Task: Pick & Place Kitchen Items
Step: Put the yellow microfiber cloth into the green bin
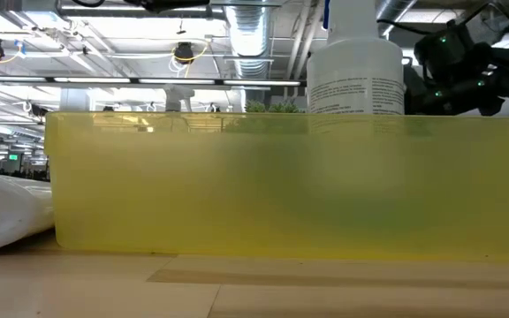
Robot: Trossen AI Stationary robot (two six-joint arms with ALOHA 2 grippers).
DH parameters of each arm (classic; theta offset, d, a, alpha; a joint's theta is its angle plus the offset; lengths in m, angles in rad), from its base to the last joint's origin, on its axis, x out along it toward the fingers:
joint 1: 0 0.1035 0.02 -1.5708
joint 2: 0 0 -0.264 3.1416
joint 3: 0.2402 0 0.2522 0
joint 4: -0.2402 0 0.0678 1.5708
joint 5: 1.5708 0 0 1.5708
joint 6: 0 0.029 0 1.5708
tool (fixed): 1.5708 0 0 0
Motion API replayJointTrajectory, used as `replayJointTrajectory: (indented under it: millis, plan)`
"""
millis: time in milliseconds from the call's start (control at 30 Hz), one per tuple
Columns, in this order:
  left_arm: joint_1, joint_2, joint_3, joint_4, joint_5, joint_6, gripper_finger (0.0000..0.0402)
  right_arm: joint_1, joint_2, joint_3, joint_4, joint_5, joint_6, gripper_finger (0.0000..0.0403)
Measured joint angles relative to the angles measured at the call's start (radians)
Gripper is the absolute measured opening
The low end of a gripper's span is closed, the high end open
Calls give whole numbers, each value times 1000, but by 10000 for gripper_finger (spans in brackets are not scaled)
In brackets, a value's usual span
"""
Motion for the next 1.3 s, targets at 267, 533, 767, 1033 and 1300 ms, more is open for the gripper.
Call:
replayJointTrajectory:
  millis: [267,533,767,1033,1300]
  plan:
    - [0,0,0,-6,0,0,127,1,-2,0,1,-3,0,1]
    - [0,0,0,-6,0,0,127,1,-2,0,1,-3,-1,1]
    - [0,0,0,-6,0,0,127,1,-2,0,1,-3,-1,1]
    - [0,0,0,-6,0,0,127,1,-2,0,1,-3,-4,1]
    - [0,0,0,-6,0,0,127,6,-2,0,2,0,30,43]
